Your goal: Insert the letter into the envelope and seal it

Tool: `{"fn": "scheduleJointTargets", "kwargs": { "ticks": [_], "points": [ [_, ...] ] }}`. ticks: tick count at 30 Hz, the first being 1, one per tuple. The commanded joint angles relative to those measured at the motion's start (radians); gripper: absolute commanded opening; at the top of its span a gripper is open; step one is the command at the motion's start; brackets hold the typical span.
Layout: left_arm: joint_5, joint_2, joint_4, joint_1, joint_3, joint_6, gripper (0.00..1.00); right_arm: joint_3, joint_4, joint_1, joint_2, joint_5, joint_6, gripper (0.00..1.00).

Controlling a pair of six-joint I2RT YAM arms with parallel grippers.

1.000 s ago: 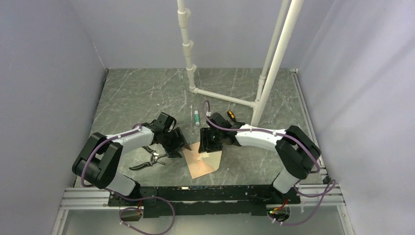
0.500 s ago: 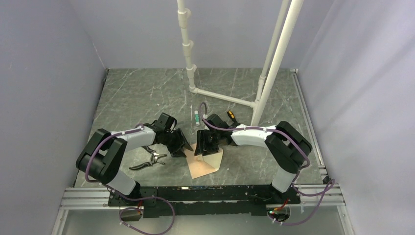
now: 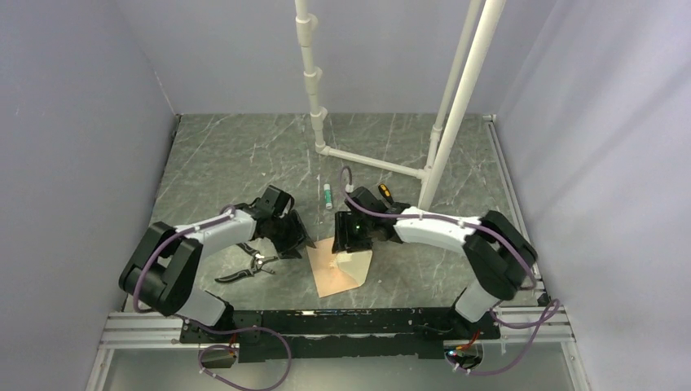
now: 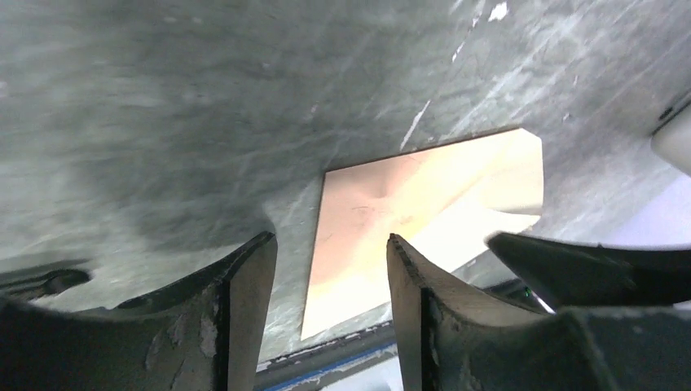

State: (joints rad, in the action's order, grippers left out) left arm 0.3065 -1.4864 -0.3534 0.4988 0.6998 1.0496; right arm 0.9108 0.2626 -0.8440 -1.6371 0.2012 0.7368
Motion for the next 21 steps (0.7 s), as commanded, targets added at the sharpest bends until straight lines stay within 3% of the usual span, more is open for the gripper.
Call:
{"fn": "scheduleJointTargets", "kwargs": {
  "ticks": [1, 6, 13, 17, 21],
  "points": [
    [-0.178, 0.115, -0.124, -0.003, 0.058, -0.084, 0.6, 0.064, 0.084, 0.003, 0.165, -0.175, -0.055, 0.54],
    [-0.324, 0.242, -0.2, -0.008, 0.116, -0.131, 0.69, 0.143, 0.067, 0.001, 0.153, -0.342, -0.115, 0.55],
    [-0.519, 0.35, -0.273, -0.012, 0.19, -0.182, 0.8, 0.429, 0.127, -0.006, -0.134, -0.563, -0.115, 0.65],
    [-0.561, 0.382, -0.303, -0.021, 0.231, -0.225, 0.93, 0.634, 0.222, 0.001, -0.314, -0.62, -0.152, 0.75],
    [-0.537, 0.37, -0.347, -0.071, 0.284, -0.236, 0.93, 0.749, 0.243, 0.008, -0.443, -0.612, -0.167, 0.74]
  ]
}}
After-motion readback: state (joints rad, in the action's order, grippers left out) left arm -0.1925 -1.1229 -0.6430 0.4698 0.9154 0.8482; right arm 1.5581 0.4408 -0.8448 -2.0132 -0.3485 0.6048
